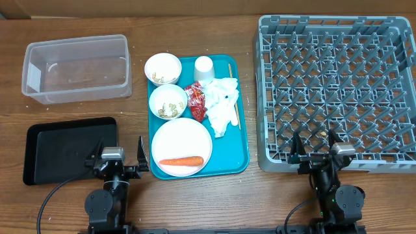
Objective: Sort waste into correct bins and load items into the dishwasher rack
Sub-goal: 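Move the left gripper from rest toward the white plate with carrot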
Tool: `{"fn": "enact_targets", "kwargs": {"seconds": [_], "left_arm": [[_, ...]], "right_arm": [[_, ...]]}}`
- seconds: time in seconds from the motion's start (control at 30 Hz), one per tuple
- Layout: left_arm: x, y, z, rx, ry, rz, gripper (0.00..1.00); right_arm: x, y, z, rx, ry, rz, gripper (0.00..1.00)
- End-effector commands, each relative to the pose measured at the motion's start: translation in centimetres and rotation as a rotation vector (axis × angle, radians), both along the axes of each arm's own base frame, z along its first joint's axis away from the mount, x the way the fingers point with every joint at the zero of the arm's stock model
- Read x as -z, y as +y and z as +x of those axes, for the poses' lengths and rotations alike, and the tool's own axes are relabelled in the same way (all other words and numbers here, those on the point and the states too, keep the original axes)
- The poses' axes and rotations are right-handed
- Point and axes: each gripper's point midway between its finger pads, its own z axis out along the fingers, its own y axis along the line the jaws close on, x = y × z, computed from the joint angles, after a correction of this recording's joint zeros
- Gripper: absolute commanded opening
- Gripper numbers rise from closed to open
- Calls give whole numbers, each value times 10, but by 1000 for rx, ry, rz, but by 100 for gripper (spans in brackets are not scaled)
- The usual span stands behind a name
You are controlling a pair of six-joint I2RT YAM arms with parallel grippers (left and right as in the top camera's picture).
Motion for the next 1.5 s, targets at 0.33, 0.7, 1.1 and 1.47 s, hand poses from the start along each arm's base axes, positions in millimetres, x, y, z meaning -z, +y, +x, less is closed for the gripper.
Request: {"fn": "enact_targets", "kwargs": {"seconds": [0.33,0.7,1.1,1.47], "left_arm": [[0,2,0,-8,-4,19,100],[0,2,0,-9,-4,19,100],[0,2,0,-8,-4,20,100],[-8,-67,-12,363,54,-503,100]], "right_arm": [[2,0,0,0,-5,-2,100],[2,0,0,0,-5,-2,100],[2,0,0,0,-5,-3,100],[2,0,0,0,-5,-2,100]]}}
